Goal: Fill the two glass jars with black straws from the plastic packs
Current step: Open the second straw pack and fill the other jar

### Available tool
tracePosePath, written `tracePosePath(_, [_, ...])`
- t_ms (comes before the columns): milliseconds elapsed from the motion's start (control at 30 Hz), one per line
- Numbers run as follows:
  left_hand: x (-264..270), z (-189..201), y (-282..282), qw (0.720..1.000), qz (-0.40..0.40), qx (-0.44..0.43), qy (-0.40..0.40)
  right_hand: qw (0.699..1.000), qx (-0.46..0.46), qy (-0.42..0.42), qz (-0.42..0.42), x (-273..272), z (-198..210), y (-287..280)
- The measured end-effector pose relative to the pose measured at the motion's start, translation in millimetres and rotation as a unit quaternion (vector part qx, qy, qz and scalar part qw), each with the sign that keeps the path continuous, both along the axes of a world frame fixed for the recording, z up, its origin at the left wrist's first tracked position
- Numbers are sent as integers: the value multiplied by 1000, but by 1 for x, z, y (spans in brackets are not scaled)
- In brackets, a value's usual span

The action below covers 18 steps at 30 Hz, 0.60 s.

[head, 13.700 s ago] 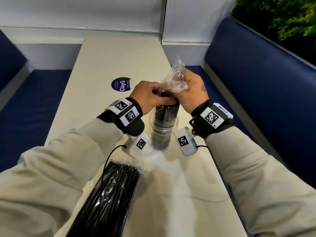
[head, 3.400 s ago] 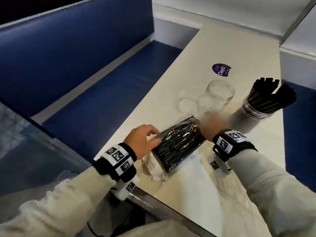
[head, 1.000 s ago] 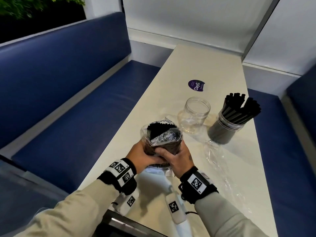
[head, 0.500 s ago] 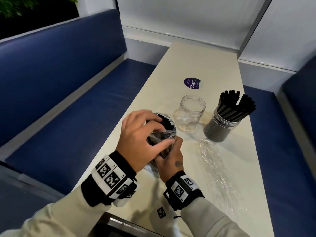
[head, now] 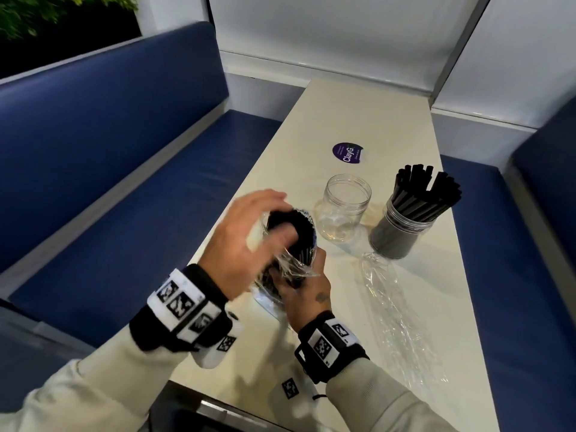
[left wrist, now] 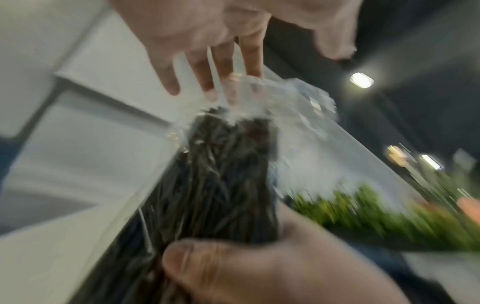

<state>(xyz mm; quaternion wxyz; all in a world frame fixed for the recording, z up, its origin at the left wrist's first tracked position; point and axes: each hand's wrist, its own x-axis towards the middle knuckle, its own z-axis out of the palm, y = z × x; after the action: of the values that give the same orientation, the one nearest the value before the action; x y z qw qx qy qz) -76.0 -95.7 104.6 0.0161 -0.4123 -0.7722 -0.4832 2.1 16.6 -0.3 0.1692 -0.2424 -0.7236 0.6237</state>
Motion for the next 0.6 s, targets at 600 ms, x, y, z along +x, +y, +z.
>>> tracePosePath(600, [-78,43,1,927,-100,-177,-316,998,56,13,35,10,6,7])
